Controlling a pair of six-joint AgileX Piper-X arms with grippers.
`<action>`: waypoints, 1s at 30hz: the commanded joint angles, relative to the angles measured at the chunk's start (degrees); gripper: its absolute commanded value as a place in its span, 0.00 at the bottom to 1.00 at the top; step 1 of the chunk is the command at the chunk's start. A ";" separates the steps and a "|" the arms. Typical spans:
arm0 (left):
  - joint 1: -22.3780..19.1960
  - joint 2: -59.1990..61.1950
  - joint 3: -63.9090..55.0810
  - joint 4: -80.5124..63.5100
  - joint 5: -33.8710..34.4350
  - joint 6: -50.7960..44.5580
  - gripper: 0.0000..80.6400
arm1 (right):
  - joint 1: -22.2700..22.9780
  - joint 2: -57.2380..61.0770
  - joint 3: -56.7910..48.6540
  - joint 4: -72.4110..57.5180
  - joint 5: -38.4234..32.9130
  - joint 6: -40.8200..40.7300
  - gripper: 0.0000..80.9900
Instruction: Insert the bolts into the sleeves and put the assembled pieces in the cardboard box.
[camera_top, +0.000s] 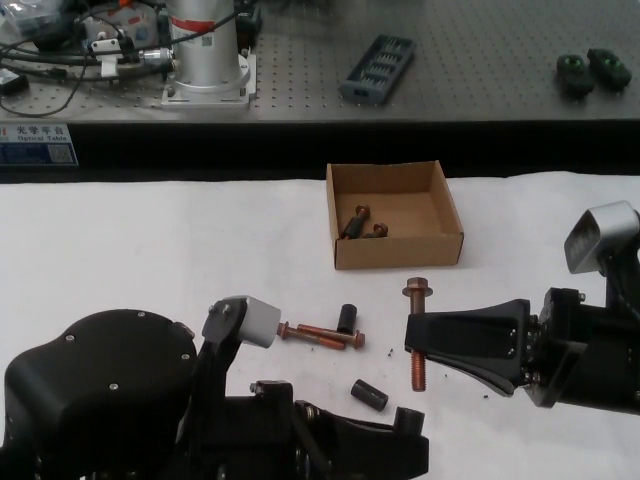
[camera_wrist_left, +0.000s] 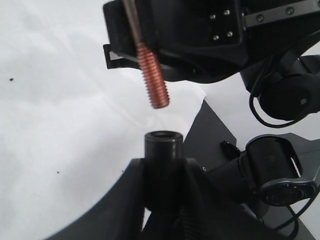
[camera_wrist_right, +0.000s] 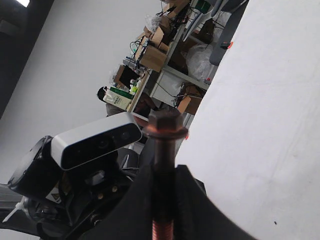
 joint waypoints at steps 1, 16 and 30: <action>-0.32 -0.62 -0.57 -0.64 -0.51 -1.18 0.08 | 0.17 0.02 -0.13 -1.13 -0.98 -0.03 0.05; -0.32 -0.62 -0.57 -1.17 2.07 -2.67 0.08 | 4.80 0.02 -0.13 -1.13 1.57 0.83 0.05; -0.32 -0.62 -0.57 -1.17 0.44 -2.33 0.08 | 4.68 0.02 -0.13 -1.13 2.99 0.37 0.05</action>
